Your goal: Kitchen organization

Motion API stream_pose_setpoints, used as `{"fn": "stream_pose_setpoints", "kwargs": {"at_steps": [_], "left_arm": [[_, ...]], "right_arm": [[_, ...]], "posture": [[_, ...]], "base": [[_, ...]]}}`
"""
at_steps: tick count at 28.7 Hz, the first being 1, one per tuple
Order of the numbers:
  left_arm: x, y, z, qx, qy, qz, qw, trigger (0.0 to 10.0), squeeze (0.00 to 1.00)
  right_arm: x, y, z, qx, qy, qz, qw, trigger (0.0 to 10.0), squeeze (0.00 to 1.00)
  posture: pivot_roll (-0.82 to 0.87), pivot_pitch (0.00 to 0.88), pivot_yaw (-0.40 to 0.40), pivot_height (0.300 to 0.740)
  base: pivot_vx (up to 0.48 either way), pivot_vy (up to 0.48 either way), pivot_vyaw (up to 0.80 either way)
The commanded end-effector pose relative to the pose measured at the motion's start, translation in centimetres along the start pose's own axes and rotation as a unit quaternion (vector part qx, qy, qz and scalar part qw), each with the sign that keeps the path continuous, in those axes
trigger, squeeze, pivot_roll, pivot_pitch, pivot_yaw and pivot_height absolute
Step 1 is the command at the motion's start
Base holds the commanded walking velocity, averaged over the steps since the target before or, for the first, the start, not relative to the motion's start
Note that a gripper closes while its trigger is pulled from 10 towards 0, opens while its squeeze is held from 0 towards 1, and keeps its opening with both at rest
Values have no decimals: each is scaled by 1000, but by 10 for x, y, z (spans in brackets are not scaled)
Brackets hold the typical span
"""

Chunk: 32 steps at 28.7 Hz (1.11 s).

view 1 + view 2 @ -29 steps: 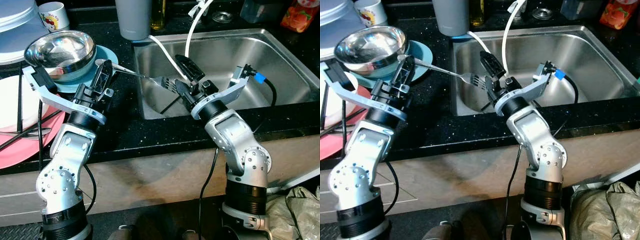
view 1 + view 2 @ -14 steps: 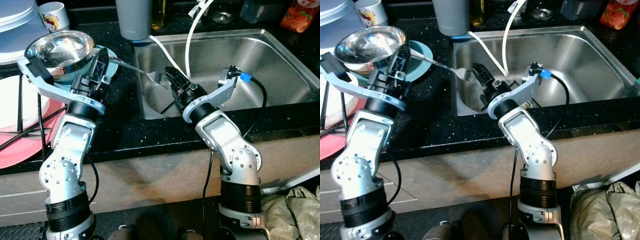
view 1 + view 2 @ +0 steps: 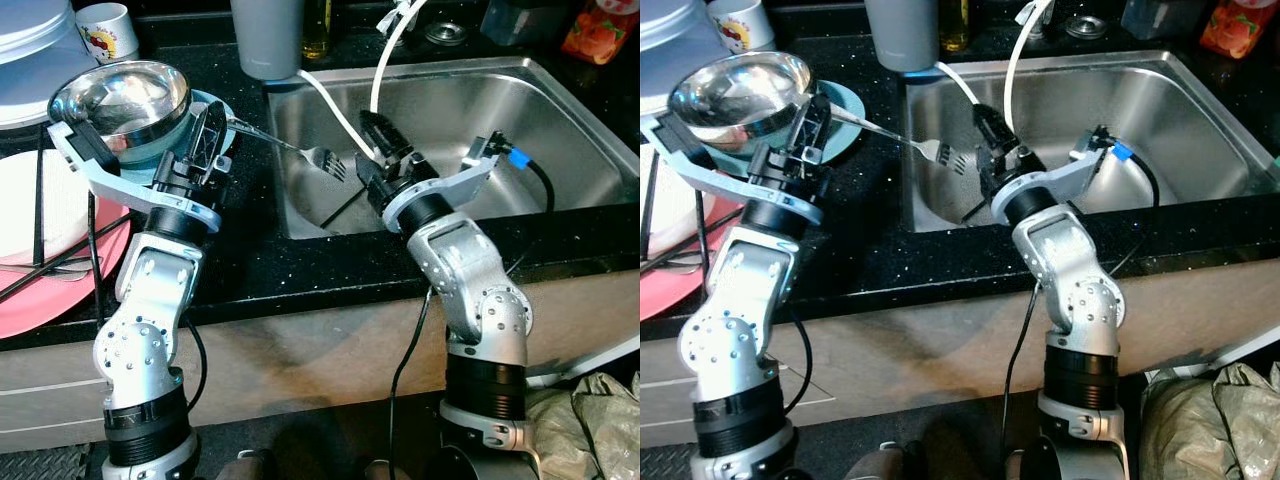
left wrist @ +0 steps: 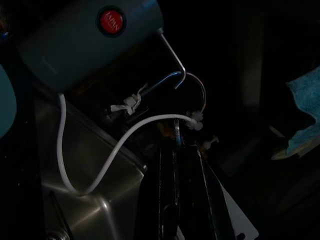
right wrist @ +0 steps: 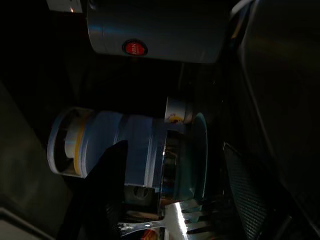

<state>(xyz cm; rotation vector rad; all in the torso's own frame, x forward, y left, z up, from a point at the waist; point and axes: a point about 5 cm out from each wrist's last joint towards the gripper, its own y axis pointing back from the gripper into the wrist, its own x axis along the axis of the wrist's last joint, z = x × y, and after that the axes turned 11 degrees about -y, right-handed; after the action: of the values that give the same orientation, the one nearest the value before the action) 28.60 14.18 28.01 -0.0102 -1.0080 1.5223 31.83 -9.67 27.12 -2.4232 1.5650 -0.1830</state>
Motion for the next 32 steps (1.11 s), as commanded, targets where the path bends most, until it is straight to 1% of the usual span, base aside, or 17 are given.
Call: {"fn": "stream_pose_setpoints", "kwargs": {"at_steps": [1,3,6,7,9,11,12,14,15,16,17,18,20,21,23,25,32], "left_arm": [[-3,3,-4,12,2,4,1000,0,0],[-3,2,-5,15,2,8,1000,0,0],[-1,-3,-1,6,2,16,1000,0,0],[1,-6,2,-7,-2,16,1000,0,0],[3,-7,4,-18,-6,16,1000,0,0],[6,-9,5,-23,-5,20,1000,0,0],[6,-9,5,-23,-4,21,1000,0,0],[5,-8,3,-16,5,23,1000,0,0],[5,-8,3,-16,5,23,1000,0,0],[4,-7,3,-13,7,23,1000,0,0],[1,-6,2,-7,12,22,1000,0,0],[0,-6,1,-3,15,22,1000,0,0],[-5,-4,-1,7,20,21,1000,0,0],[-5,-4,-1,7,20,21,1000,0,0],[-13,-2,-4,22,28,18,999,0,0],[-15,-1,-4,23,29,17,999,0,0],[-24,-2,-5,28,34,11,999,0,0]], "right_arm": [[-35,-10,0,17,-98,-34,994,10000,0],[-35,-10,1,11,-90,-37,995,10000,0],[-30,-11,8,-14,-20,-31,999,10000,0],[-25,-11,13,-30,42,-19,999,10000,0],[-20,-11,17,-40,82,-4,996,10000,0],[-11,-11,21,-49,105,6,993,10000,0],[-10,-11,21,-50,103,7,993,10000,0],[-11,-11,17,-41,66,8,997,10000,0],[-11,-11,17,-41,66,8,997,10000,0],[-13,-11,16,-37,50,8,998,10000,0],[-16,-12,13,-30,17,5,999,10000,0],[-18,-12,11,-26,-4,3,1000,10000,0],[-24,-13,9,-16,-64,1,998,10000,0],[-24,-13,9,-16,-64,1,998,10000,0],[-31,-14,9,-10,-99,-1,995,10000,0],[-32,-14,9,-8,-101,0,995,10000,0],[-38,-16,10,-15,-132,-2,991,10000,0]], "posture": [[21,191,20,740],[21,189,18,740],[21,187,19,740],[20,187,20,740],[21,186,21,740],[22,183,21,740],[22,183,21,740],[20,180,21,740],[20,180,21,740],[20,180,21,740],[21,179,21,740],[21,179,21,740],[20,178,22,740],[20,178,22,740],[21,175,23,740],[20,174,24,740],[20,180,25,740]], "base": [[0,0,0],[0,0,0],[0,0,0],[0,0,0],[0,0,0],[0,0,0],[0,0,0],[0,0,0],[0,0,0],[0,0,0],[0,0,0],[0,0,0],[0,0,0],[0,0,0],[0,0,0],[0,0,0],[0,0,0]]}}
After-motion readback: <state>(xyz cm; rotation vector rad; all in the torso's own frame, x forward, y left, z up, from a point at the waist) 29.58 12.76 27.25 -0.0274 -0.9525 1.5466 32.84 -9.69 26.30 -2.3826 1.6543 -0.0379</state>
